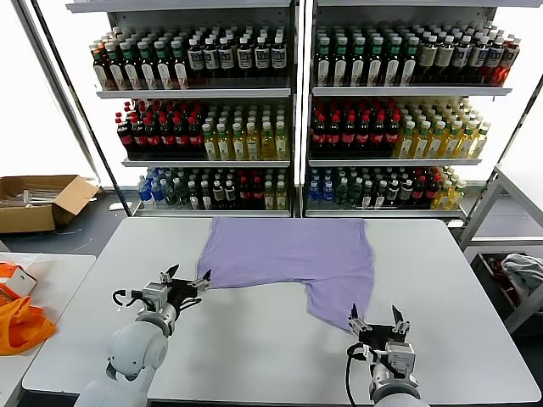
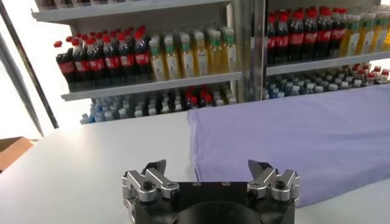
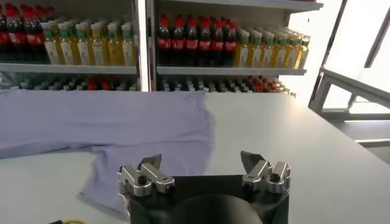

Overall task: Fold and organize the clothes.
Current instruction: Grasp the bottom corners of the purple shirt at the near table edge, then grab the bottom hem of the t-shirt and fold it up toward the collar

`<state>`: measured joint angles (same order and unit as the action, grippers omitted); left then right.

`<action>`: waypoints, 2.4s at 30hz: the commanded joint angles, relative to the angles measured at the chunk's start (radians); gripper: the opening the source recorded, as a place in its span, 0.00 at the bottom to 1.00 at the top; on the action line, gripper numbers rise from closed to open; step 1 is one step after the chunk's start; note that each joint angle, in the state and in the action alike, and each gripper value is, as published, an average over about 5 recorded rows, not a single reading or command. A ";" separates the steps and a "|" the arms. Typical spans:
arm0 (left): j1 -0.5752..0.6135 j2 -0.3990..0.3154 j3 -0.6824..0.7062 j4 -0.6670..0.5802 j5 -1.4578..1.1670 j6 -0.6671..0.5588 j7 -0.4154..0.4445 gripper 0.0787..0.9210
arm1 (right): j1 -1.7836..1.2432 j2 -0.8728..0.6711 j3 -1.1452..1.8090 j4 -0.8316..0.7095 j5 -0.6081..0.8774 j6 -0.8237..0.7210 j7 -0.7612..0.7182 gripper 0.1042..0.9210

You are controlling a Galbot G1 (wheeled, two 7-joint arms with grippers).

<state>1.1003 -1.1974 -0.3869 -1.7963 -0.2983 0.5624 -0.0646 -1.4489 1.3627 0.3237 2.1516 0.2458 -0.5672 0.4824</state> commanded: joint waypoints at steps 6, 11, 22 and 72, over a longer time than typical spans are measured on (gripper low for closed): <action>-0.011 -0.002 0.029 0.055 0.012 0.013 -0.002 0.88 | 0.034 0.011 -0.018 -0.080 0.023 -0.011 0.014 0.88; -0.018 -0.025 0.033 0.065 0.016 0.010 -0.021 0.88 | 0.043 -0.007 -0.034 -0.092 0.020 -0.011 -0.001 0.88; -0.023 -0.051 0.029 0.080 0.025 0.003 -0.025 0.88 | 0.073 -0.027 -0.060 -0.121 0.037 -0.013 -0.021 0.88; 0.119 -0.076 0.018 -0.098 0.123 -0.054 0.003 0.01 | -0.075 -0.004 -0.033 0.038 -0.012 0.129 -0.104 0.00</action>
<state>1.1607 -1.2674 -0.3548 -1.7611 -0.2156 0.5406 -0.0626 -1.4828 1.3572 0.2879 2.1158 0.2467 -0.5147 0.3985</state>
